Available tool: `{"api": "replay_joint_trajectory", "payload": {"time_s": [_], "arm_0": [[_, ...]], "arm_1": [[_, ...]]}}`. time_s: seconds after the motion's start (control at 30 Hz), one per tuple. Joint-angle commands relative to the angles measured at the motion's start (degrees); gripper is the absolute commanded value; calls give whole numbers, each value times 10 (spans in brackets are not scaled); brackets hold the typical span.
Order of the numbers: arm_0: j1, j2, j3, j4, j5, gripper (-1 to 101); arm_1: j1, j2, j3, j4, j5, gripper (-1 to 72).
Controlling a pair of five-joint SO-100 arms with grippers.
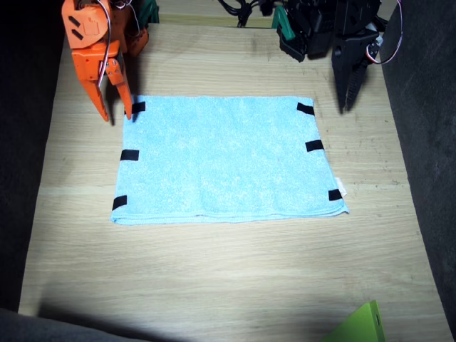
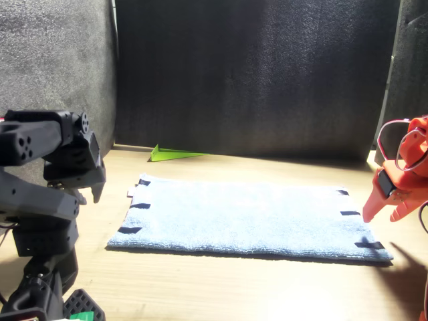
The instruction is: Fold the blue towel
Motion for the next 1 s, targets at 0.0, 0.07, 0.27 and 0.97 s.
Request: {"api": "replay_joint_trajectory", "payload": {"time_s": [0.0, 0.07, 0.27, 0.97], "arm_0": [[7, 7, -6, 1, 6, 118], [7, 7, -7, 1, 6, 119], [7, 5, -7, 0, 6, 121], [7, 9, -4, -3, 2, 129]], "arm_1": [[1, -38, -51, 15, 9, 259], [6, -54, -64, 15, 11, 260], [13, -129, -114, 25, 31, 258], [8, 47, 23, 10, 68, 194]]}}
